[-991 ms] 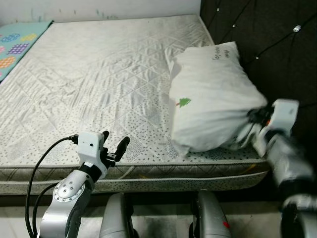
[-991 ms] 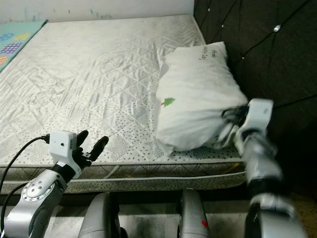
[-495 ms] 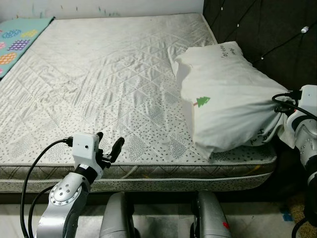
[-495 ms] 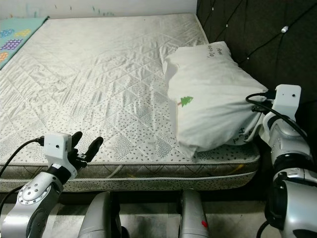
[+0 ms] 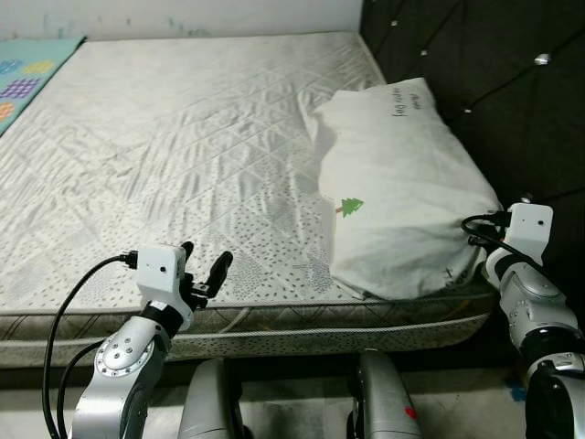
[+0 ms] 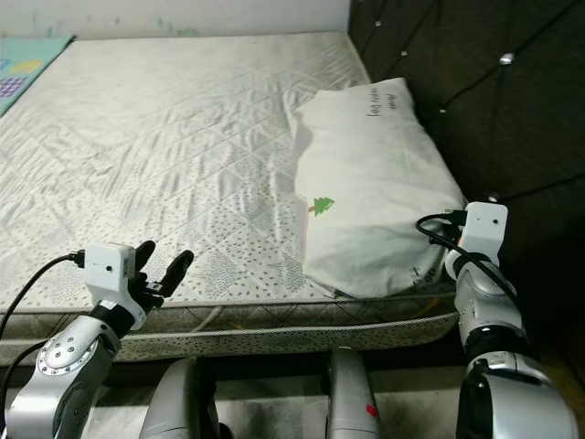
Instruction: Clean up the room
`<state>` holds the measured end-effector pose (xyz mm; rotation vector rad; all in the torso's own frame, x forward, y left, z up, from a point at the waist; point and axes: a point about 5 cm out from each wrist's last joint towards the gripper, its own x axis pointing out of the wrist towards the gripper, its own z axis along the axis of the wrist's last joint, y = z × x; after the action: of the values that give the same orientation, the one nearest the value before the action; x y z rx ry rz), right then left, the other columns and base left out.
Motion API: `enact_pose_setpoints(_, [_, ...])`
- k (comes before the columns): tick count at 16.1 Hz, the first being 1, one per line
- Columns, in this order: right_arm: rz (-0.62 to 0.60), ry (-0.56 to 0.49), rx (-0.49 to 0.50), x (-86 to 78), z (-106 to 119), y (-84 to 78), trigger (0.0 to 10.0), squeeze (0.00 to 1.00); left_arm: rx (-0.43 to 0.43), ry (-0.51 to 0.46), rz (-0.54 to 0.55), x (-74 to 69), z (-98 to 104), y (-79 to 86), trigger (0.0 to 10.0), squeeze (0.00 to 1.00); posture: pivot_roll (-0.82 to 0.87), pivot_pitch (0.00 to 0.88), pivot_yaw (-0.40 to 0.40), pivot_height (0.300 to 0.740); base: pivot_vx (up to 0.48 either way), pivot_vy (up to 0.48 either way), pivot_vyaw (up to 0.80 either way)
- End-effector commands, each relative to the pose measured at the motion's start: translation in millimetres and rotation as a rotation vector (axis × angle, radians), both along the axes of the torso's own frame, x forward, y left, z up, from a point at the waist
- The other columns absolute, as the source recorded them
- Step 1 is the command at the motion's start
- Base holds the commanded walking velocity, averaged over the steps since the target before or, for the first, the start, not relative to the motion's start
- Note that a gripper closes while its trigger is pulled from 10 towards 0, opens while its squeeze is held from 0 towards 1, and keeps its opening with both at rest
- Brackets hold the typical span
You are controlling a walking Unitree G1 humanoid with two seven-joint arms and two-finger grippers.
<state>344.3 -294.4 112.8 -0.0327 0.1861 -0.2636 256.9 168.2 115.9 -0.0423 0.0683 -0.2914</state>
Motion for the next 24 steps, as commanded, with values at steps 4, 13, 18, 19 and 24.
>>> enact_pose_setpoints(4, [0.004, -0.105, -0.039, 7.7, 19.5, 8.8, 10.0, 1.00, 0.008, 0.002, 0.018, 3.2, -2.7, 0.8, 10.0, 0.00, -0.04, 0.043, 0.017, 0.576, 0.000, 0.000, 0.00])
enact_pose_setpoints(13, [0.149, -0.299, 0.118, -1.8, 39.9, 87.2, 10.0, 1.00, 0.036, -0.019, 0.143, 5.0, -2.0, 11.2, 10.0, 0.00, -0.06, 0.046, -0.007, 0.576, 0.000, 0.000, 0.00])
enact_pose_setpoints(18, [0.292, -0.246, 0.158, -28.9, 23.2, 126.4, 10.0, 1.00, 0.028, -0.016, 0.167, 4.8, -8.5, 8.2, 10.0, 0.00, -0.07, 0.009, -0.012, 0.576, 0.000, 0.000, 0.00])
enact_pose_setpoints(19, [0.308, -0.231, 0.151, -35.3, 21.9, 129.6, 10.0, 1.00, 0.011, -0.020, 0.195, 5.2, -8.6, 10.5, 10.0, 0.00, -0.08, 0.000, -0.014, 0.576, 0.000, 0.000, 0.00])
enact_pose_setpoints(24, [0.352, -0.274, 0.192, -35.0, 39.3, 137.5, 10.0, 0.00, -0.019, -0.040, 0.203, 6.4, -8.0, 7.5, 10.0, 0.00, -0.08, 0.000, -0.014, 0.576, 0.000, 0.000, -0.08])
